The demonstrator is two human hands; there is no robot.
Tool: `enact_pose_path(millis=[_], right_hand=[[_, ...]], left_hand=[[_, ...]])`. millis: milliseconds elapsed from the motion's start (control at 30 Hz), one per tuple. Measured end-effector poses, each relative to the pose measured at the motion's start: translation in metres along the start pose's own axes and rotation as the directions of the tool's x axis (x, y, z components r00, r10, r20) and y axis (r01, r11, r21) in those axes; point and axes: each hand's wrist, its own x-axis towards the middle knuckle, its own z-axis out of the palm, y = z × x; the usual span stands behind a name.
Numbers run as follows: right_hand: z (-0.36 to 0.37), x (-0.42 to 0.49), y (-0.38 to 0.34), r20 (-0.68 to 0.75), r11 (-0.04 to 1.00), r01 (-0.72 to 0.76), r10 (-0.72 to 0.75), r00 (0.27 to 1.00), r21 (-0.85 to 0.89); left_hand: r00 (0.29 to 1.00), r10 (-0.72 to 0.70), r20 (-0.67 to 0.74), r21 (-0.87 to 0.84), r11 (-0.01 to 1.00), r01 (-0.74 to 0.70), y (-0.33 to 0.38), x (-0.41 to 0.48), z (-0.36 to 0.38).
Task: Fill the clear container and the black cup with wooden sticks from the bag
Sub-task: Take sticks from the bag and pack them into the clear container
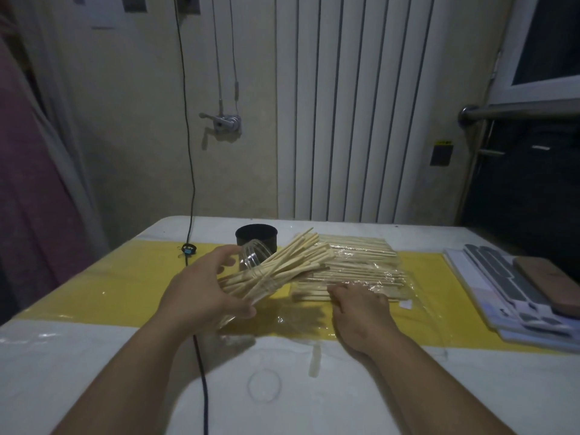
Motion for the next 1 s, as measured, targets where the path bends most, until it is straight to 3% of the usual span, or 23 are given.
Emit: enact_pose_path(millis=[467, 767, 1000], right_hand=[[-0.005, 0.003, 0.000, -0.168, 0.999, -0.015, 0.021, 0.985, 0.039], [-0.004, 0.001, 0.001, -0.075, 0.991, -0.010, 0.020, 0.997, 0.131], [-0.009, -0.004, -0.005, -0.039, 0.998, 0.030, -0.028, 0.999, 0.060]], left_hand=[[1.000, 0.000, -0.008, 0.006, 1.000, 0.000, -0.002, 0.001, 0.001], [1.000, -0.003, -0.017, 0.006, 1.000, 0.003, -0.003, 0.001, 0.001], [1.000, 0.001, -0.012, -0.009, 1.000, -0.001, -0.001, -0.001, 0.000]])
